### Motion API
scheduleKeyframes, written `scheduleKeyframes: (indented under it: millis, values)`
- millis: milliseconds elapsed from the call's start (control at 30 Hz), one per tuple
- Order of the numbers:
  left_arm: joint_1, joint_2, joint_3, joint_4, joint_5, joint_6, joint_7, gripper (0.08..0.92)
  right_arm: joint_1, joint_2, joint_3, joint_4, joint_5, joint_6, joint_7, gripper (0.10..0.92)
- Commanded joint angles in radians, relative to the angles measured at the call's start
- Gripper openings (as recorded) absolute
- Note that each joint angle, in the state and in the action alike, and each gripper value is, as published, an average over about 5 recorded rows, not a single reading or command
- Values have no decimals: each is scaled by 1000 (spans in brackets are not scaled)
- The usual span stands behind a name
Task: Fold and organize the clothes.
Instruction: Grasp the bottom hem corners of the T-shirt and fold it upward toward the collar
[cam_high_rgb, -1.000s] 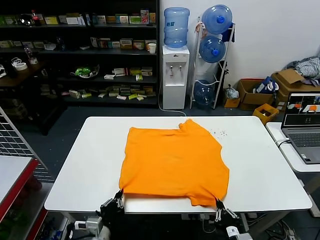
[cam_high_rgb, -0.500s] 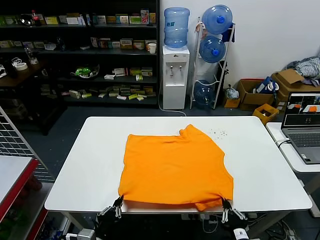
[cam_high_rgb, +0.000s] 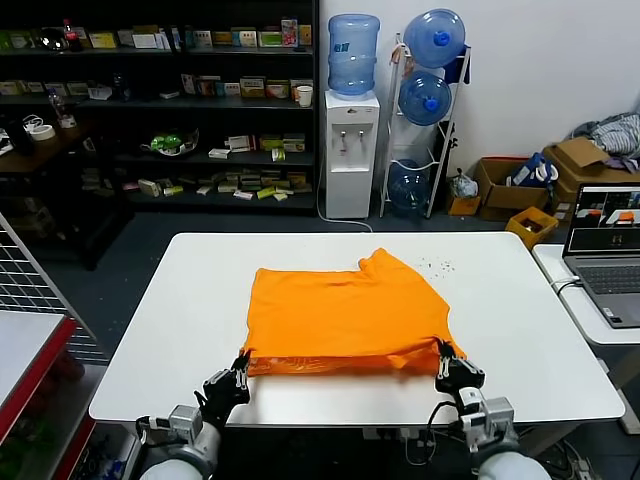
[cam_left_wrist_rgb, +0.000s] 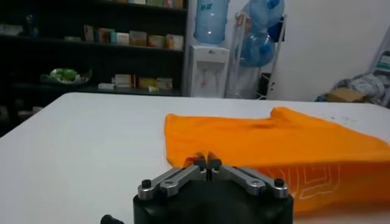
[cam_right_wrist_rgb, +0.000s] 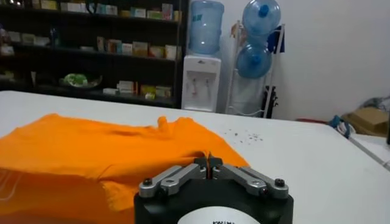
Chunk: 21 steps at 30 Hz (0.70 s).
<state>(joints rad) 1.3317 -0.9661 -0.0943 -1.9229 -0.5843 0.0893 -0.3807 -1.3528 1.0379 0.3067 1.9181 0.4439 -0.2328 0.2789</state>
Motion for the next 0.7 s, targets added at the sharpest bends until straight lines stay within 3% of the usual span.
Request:
scheduleKeyframes:
  millis: [33, 300, 433, 700]
  values:
    - [-223, -12, 96, 191, -14, 3, -7, 102, 216, -33, -101, -133, 87, -48, 9, 125]
    - [-272, -35, 103, 249, -8, 8, 3, 140, 285, 1, -145, -208, 71, -37, -49, 167]
    - [-231, -31, 78, 220, -1, 17, 0, 235, 269, 4, -125, -215, 32, -14, -80, 281]
    - [-32, -10, -5, 66, 22, 38, -4, 469, 90, -47, -20, -139, -33, 66, -171, 506]
